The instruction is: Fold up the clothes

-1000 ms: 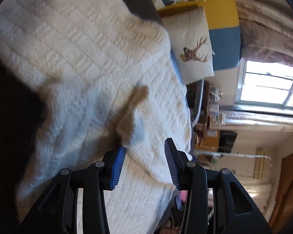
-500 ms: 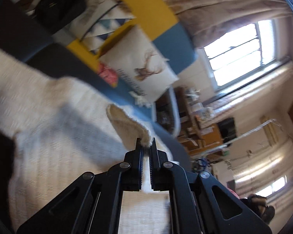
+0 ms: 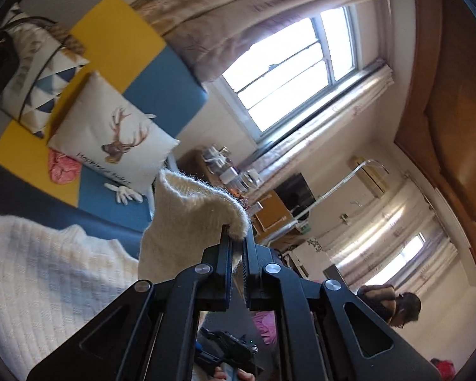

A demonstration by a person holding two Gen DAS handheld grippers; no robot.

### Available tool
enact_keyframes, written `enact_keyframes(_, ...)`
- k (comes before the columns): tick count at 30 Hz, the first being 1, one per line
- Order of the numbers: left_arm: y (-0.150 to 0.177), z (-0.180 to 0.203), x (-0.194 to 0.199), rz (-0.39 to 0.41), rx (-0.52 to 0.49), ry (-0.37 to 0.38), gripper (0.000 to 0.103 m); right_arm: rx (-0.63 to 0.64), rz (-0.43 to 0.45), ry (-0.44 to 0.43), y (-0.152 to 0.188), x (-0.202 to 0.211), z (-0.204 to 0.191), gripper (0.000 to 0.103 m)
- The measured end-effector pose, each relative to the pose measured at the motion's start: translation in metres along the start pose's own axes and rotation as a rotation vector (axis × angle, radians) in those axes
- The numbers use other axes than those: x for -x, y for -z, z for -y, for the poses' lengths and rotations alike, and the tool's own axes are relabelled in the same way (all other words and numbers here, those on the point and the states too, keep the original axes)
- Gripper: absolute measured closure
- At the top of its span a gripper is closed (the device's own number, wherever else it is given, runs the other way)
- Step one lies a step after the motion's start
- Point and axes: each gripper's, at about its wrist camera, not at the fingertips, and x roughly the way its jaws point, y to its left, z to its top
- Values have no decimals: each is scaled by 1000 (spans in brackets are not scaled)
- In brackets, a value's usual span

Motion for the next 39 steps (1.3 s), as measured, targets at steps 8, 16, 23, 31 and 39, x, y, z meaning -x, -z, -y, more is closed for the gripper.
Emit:
enact_keyframes(8, 32, -62, 11, -58, 8, -176, 99, 224, 85, 21, -5, 15, -14, 75)
enact_keyframes(16, 107, -205, 56, -167, 287, -461, 99, 175, -29, 110, -8, 25, -5, 72)
enact_keyframes(23, 134, -207, 64, -195, 291, -457, 98, 834, -59, 489, 32, 48, -96, 70)
enact_keyframes(31, 133, -190, 70, -166, 288, -411, 98, 1487, -368, 725, 72, -85, -170, 70)
enact_keyframes(39, 129, -180, 67, -168, 236, -380, 98, 1461, -573, 957, 56, -152, -153, 68)
